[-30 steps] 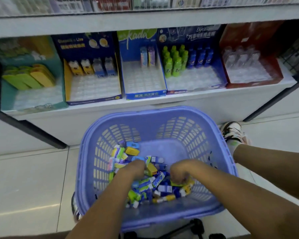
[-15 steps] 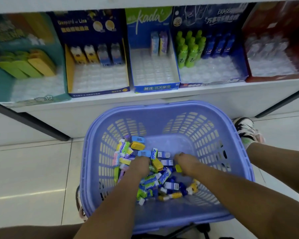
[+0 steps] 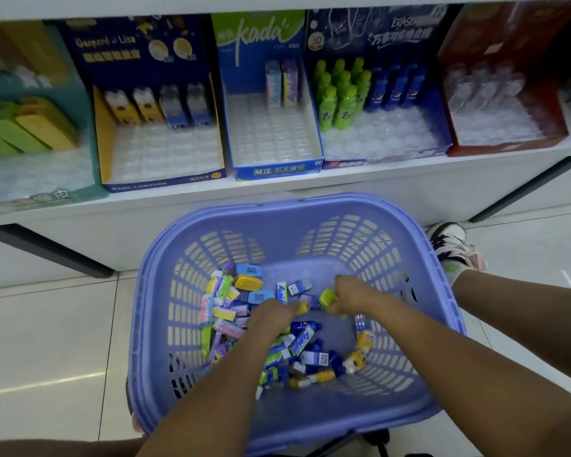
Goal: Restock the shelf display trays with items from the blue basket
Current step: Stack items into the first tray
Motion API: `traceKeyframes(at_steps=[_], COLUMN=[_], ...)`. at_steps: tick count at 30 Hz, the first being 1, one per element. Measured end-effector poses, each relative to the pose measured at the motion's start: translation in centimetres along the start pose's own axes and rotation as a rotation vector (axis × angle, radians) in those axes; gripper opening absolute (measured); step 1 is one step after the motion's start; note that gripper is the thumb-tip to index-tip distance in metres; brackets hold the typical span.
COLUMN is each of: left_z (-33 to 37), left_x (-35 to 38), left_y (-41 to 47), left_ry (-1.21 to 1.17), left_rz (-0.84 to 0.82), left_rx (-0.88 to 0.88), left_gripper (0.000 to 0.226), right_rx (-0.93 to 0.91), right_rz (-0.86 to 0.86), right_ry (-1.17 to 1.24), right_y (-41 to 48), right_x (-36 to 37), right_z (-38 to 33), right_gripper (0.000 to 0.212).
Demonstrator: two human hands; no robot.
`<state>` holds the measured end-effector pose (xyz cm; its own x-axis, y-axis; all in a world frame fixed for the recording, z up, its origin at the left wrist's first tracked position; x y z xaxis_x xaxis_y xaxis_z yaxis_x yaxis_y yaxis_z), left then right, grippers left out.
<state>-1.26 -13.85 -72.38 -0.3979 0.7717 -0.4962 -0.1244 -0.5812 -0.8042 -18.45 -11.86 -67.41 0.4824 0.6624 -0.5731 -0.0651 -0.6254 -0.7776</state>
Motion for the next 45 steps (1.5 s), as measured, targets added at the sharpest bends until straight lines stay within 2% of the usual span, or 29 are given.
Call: traceKeyframes(at_steps=[2,4,7,9,13,15,17,18,20,23,27,32,35,39,45], left_z=[-0.2,-0.1,0.8,1.1,1.4,2.1,3.5,4.3,5.8,7.0,5.7,-0.6,-3.5,-7.1,-12.6], left_x=[-0.1,0.2,0.6,0.6,-0.5,-1.8,-3.6,-4.8,-8.2,-15.0,-23.9,-30.2,-31.7,-32.6,-33.6], left_y=[0.0,0.1,0.1,0.1,0.0,-0.4,-1.8,-2.9,-5.2,-9.0,-13.5,-16.1,-16.9,-17.1,-17.1], left_ry=[0.064,0.06,-0.049,-0.116,-0.171,-0.291,-0.472,-0.572,-0.753,-0.938,-1.182,-1.438,-1.476,-1.433,-1.448], left_rz=[0.055,0.061,0.025,0.013,-0.088,-0.172,-0.253,-0.28,-0.315,-0.265,-0.037,0.381,0.512,0.713,0.915], left_rx=[-0.031,-0.047,-0.037,-0.038,-0.032,0.011,0.08,0.119,0.226,0.438,0.612,0.588,0.598,0.523,0.42], left_gripper=[0.07,0.064,0.052,0.046,0.046,0.027,0.023,0.018,0.012,0.012,0.015,0.014,0.017,0.016,0.021], right_rx=[0.013,-0.006,-0.106,-0.139,-0.186,-0.241,-0.309,-0.341,-0.402,-0.51,-0.643,-0.688,-0.769,-0.89,-1.024], right_rz=[0.007,0.068,0.113,0.084,0.089,0.093,0.089,0.102,0.163,0.255,0.306,0.549,0.673,0.725,0.723], right_ry=[0.199,0.326,0.458,0.505,0.662,0.9,1.163,1.236,1.287,1.275,1.14,0.976,0.741,0.495,0.426], right_y=[-0.7,-1.2,-1.9,-2.5,-4.1,-5.2,-6.5,-7.2,-8.6,-10.9,-12.9,-13.2,-13.2,-12.5,-10.8], right_x=[-1.1,-2.5,-4.0,-4.6,-6.8,-8.3,-9.8,-10.7,-12.5,-15.1,-16.6,-18.2,-20.1,-20.6,-19.9], right_z=[0.3,0.4,0.2,0.0,-0.9,-2.3,-4.2,-5.3,-7.3,-10.7,-16.6,-23.1,-28.1,-36.1,-45.3], right_gripper=[0.025,0.04,0.018,0.023,0.017,0.017,0.012,0.008,0.013,0.017,0.023,0.028,0.028,0.042,0.026])
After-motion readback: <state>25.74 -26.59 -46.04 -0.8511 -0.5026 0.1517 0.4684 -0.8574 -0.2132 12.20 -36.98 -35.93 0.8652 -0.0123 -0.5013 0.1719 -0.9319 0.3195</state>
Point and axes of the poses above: each hand's wrist, its own y-axis towards the middle knuckle, its own x-axis out of the palm, z = x × y, the point moved 9 cm from there along y, towards the middle knuckle, and after that the axes turned 5 degrees about y, right-handed, at the moved point
